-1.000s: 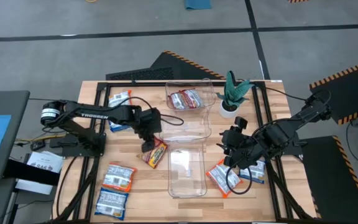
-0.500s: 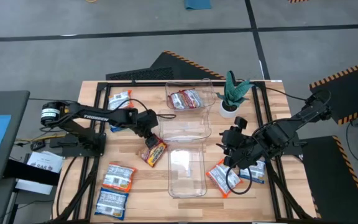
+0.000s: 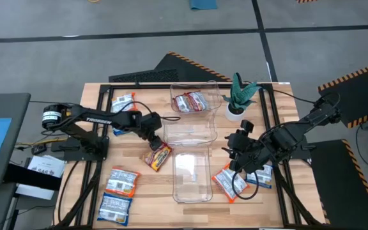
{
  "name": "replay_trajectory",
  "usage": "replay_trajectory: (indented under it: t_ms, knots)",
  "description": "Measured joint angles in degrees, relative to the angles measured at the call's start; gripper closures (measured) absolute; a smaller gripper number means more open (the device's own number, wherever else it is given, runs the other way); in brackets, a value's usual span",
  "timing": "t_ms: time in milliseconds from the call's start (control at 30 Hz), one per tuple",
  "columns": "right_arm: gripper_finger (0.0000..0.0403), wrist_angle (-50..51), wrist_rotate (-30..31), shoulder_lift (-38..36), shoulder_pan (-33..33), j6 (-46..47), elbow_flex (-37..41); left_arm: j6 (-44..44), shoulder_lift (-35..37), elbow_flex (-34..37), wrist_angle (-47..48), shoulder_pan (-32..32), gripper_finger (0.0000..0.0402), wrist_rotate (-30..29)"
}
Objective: Sort Maruchan noodles
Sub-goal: Put the red noodle pack into the top transparent bin
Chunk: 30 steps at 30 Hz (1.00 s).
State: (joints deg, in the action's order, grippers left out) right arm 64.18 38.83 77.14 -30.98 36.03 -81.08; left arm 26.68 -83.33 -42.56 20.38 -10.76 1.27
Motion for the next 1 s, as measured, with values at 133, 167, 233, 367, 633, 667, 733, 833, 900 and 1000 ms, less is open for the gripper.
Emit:
replay_trajectory:
  t_ms: [133, 167, 233, 367, 633, 667, 733, 833, 900, 1000]
  knots:
    - [0.0191, 0.0, 0.0, 0.0, 0.0, -0.01, 0.0, 1.72, -1.03, 1.09, -0.13, -0.04, 0.0175, 1.24]
    - [0.0191, -0.01, 0.0, 0.0, 0.0, 0.0, 0.0, 1.97, -1.31, 1.42, -0.47, -0.04, 0.0175, 1.29]
    - [0.0191, 0.0, 0.0, 0.0, 0.0, -0.02, 0.0, 2.15, -1.58, 2.26, -1.52, -0.04, 0.0175, 1.26]
    - [0.0191, -0.14, 0.04, -0.02, 0.0, -0.2, 0.02, 1.97, -2.08, 3.23, -3.72, -0.17, 0.0177, 1.47]
    - [0.0191, -0.14, 0.07, -0.01, 0.0, -0.28, 0.04, -3.87, -2.09, 3.19, -3.35, -0.13, 0.0315, 1.91]
    - [0.0191, -0.14, 0.07, 0.0, 0.0, -0.32, 0.04, -4.79, -2.01, 3.19, -2.99, -0.13, 0.035, 2.47]
    - [0.0191, -0.15, 0.1, -0.01, 0.0, -0.36, 0.04, -5.66, -1.18, 3.2, -1.66, -0.28, 0.0386, 3.18]
    - [0.0191, -0.16, 0.09, 0.0, 0.0, -0.46, 0.04, -6.58, 0.96, 3.17, 0.49, -0.28, 0.0398, 3.46]
    - [0.0191, -0.17, 0.09, -0.01, 0.0, -0.46, 0.03, -6.99, 3.23, 3.17, 2.03, -0.25, 0.04, 3.48]
    - [0.0191, -0.22, 0.11, 0.0, 0.0, -0.46, 0.03, -7.19, 7.72, 3.14, 3.99, 0.07, 0.0401, 3.47]
